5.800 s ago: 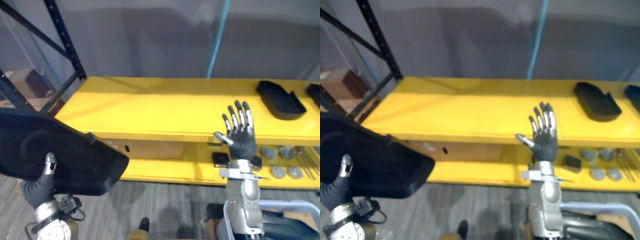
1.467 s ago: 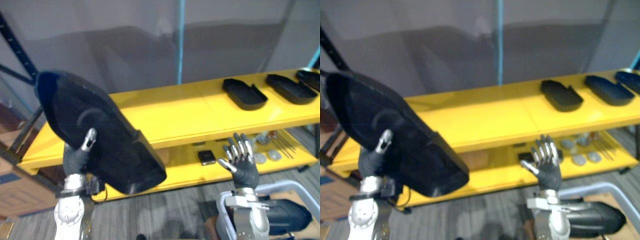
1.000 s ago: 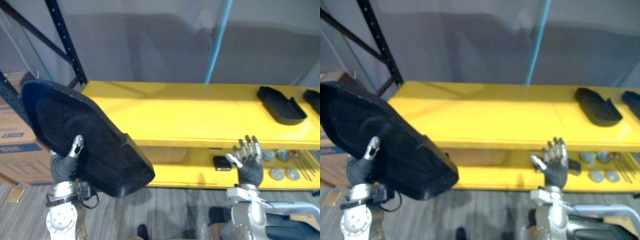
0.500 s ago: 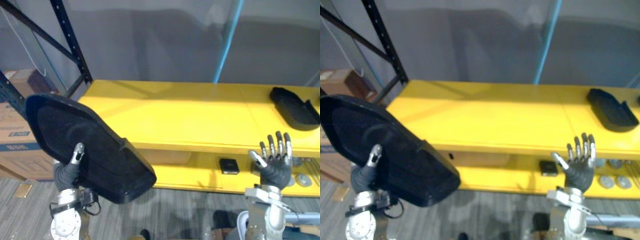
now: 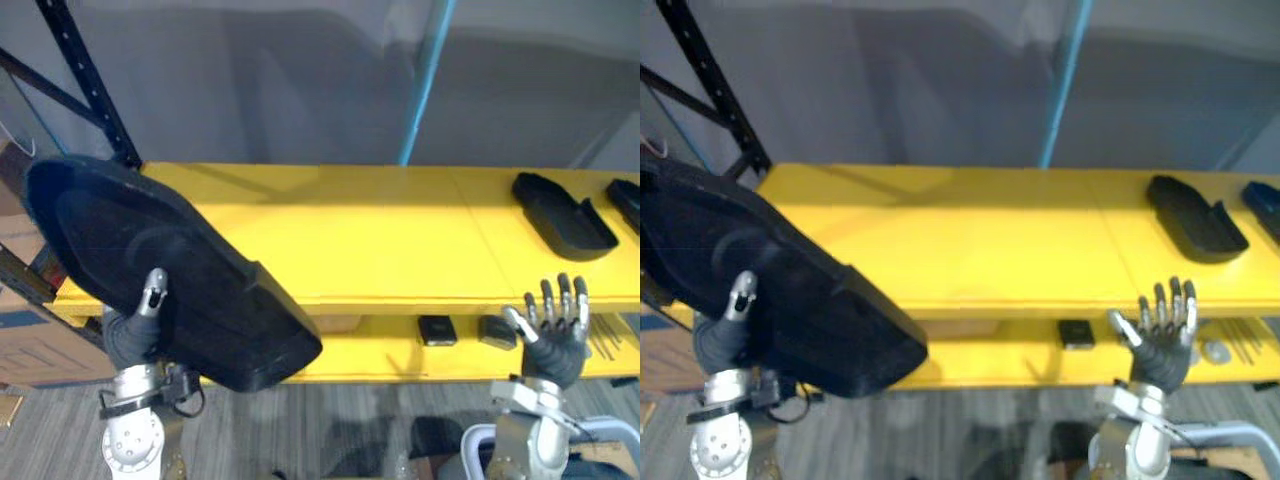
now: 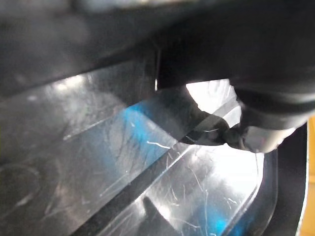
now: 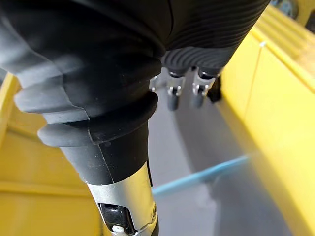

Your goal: Walk over and take plastic housings, then place them on the shelf

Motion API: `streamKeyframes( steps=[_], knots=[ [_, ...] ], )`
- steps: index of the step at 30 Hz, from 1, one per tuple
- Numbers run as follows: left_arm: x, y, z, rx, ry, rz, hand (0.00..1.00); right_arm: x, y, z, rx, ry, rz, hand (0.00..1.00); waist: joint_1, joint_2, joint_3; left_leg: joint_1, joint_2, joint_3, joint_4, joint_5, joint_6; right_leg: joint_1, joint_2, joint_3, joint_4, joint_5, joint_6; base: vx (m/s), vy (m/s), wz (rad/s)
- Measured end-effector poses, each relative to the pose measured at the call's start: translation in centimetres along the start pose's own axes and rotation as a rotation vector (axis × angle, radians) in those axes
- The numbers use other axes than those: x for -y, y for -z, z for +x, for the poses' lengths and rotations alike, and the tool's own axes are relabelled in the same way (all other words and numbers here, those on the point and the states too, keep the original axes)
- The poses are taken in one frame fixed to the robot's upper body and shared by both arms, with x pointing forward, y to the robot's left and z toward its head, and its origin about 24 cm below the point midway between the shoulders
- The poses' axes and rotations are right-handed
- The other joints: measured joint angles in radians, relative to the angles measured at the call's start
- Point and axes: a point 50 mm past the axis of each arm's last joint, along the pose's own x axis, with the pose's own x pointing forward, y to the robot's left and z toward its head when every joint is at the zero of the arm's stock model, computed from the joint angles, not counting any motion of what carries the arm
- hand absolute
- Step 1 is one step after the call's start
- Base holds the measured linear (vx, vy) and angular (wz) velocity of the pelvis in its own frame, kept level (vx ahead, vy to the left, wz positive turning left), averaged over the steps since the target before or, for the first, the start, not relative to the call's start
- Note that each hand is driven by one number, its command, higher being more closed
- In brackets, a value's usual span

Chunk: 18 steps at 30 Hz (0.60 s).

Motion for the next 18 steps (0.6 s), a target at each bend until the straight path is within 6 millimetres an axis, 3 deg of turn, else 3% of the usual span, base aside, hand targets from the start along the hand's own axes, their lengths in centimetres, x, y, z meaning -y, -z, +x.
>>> streamKeyframes(
  steps=[1,3,5,7,8,9,10,12,13,14,16,18],
  knots=[
    [0.1,0.0,0.0,-0.003,0.003,-0.004,1.0,0.3,-0.1,-0.2,0.0,0.007,-0.01,0.0,-0.001,0.018,0.0,0.0,0.019,0.0,0.049,-0.03,-0.009,0.0,0.008,0.0,0.026,-0.022,-0.005,0.04,-0.033,-0.15],
    [0.1,0.0,0.0,-0.001,0.012,0.0,1.0,0.5,-0.1,-0.6,-0.002,0.016,-0.017,0.0,-0.003,0.029,-0.001,-0.042,0.045,-0.007,0.185,-0.05,-0.027,-0.006,0.013,0.006,0.065,-0.075,-0.015,0.02,-0.051,-0.07],
    [0.1,0.0,0.0,-0.003,0.019,0.005,1.0,0.8,-0.5,-0.4,0.012,0.006,-0.043,0.0,0.0,0.049,0.008,-0.171,0.094,-0.06,0.484,-0.003,-0.052,-0.013,0.026,0.035,0.122,-0.109,-0.025,0.01,-0.046,-0.32],
    [-0.2,-0.1,0.1,0.002,0.014,0.019,1.0,0.7,-1.0,-0.2,0.03,-0.016,-0.053,0.0,0.001,0.052,0.009,-0.218,0.118,-0.058,0.604,0.067,-0.052,-0.004,0.025,0.07,0.128,-0.116,-0.031,0.09,0.015,-0.55],
    [-0.5,-0.2,0.1,0.005,0.012,0.035,1.0,0.1,-1.5,0.1,0.058,-0.04,-0.042,0.0,0.002,0.049,0.013,-0.225,0.117,-0.056,0.628,0.07,-0.042,0.014,0.012,0.094,0.117,-0.113,-0.027,0.08,0.003,-0.59],
    [-0.6,-0.3,0.2,0.01,0.012,0.04,1.0,-0.1,-1.9,0.2,0.076,-0.051,-0.038,0.0,0.001,0.049,0.012,-0.217,0.117,-0.059,0.599,0.05,-0.033,0.019,0.008,0.106,0.111,-0.109,-0.022,0.01,-0.033,-0.63],
    [-0.6,-0.5,0.2,0.019,0.012,0.041,1.0,-0.6,-2.4,0.7,0.106,-0.079,-0.034,0.0,0.001,0.047,0.01,-0.189,0.117,-0.062,0.478,0.026,-0.006,0.02,-0.003,0.13,0.106,-0.107,-0.018,-0.05,-0.048,-0.64],
    [-0.5,-0.7,0.2,0.031,0.015,0.039,1.0,-1.1,-2.8,1.2,0.128,-0.11,-0.034,0.0,0.001,0.04,0.008,-0.129,0.115,-0.067,0.222,0.031,0.013,0.017,-0.023,0.164,0.099,-0.103,-0.007,-0.04,-0.008,-0.61],
    [-0.4,-0.9,0.3,0.039,0.018,0.037,1.0,-1.2,-3.0,1.4,0.135,-0.126,-0.044,0.0,0.002,0.047,0.004,-0.094,0.114,-0.09,0.085,0.082,0.005,0.014,-0.027,0.184,0.101,-0.107,0.016,0.09,0.119,-0.5],
    [-0.5,-0.9,0.3,0.037,0.021,0.042,1.0,-1.1,-2.7,1.4,0.126,-0.119,-0.04,0.0,0.007,0.032,-0.01,-0.065,0.086,-0.077,0.039,0.088,-0.067,0.006,-0.052,0.2,0.105,-0.112,0.034,0.14,0.166,-0.38],
    [-0.3,-1.0,0.5,0.042,0.046,0.045,1.0,-1.4,-2.5,1.2,0.122,-0.109,-0.019,0.0,-0.008,-0.01,-0.019,-0.065,0.045,-0.059,0.018,0.09,-0.064,-0.003,-0.096,0.195,0.094,-0.104,0.046,0.17,0.183,-0.1],
    [-0.3,-1.0,0.7,0.034,0.065,0.059,1.0,-1.8,-2.3,1.2,0.121,-0.113,0.001,0.0,-0.013,-0.033,-0.027,-0.059,0.028,-0.051,0.009,0.088,-0.061,0.0,-0.114,0.192,0.077,-0.079,0.072,0.13,0.121,-0.11]
  ],
)
